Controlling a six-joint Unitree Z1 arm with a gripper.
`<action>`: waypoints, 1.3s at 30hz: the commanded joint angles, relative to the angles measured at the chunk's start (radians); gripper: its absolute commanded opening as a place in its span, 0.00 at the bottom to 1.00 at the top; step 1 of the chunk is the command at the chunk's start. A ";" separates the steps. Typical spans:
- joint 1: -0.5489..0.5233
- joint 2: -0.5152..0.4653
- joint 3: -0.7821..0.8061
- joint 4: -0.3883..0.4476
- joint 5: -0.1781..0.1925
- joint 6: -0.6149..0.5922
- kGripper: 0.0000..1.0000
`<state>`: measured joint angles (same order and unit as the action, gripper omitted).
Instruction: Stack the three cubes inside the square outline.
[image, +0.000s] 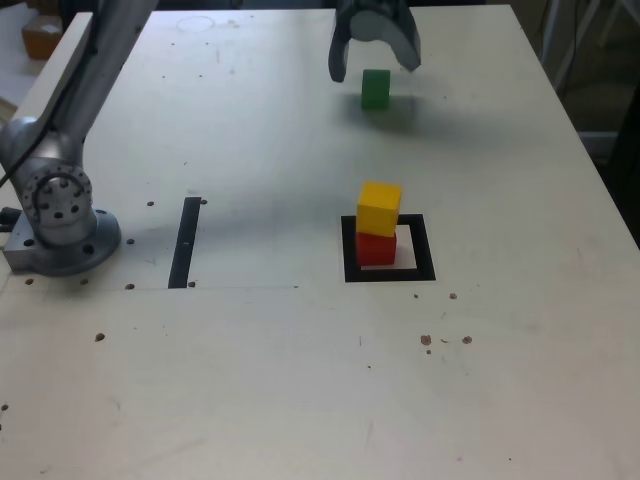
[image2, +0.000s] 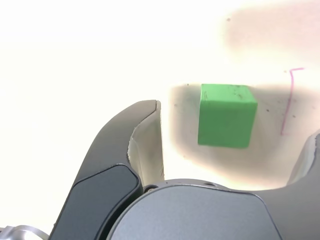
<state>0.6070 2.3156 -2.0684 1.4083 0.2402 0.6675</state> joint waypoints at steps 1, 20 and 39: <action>0.003 0.014 0.001 -0.007 -0.010 0.001 0.94; 0.011 0.059 0.024 -0.059 -0.026 0.001 0.59; 0.014 0.059 0.035 -0.096 -0.047 -0.009 0.30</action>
<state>0.6195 2.3714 -2.0392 1.3164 0.1992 0.6601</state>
